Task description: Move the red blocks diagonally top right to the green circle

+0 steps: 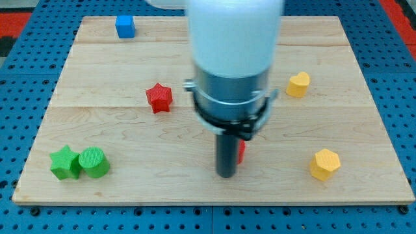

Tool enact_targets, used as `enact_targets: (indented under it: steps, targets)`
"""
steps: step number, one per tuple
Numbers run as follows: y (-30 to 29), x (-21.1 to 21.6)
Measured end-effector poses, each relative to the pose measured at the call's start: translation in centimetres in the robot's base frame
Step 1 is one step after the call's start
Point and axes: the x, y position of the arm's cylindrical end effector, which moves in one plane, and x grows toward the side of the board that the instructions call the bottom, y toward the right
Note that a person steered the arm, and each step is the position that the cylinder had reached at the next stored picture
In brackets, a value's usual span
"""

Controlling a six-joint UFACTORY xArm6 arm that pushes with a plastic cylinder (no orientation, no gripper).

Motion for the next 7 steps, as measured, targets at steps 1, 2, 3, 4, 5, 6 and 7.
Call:
enact_targets:
  steps: [1, 2, 3, 4, 5, 6, 7]
  targets:
    - [3.9, -0.2]
    - [-4.7, -3.8]
    - [-10.8, -7.1]
    - [-8.5, -4.4]
    - [-4.1, -2.1]
    - [-1.1, -5.1]
    - [-4.5, -8.2]
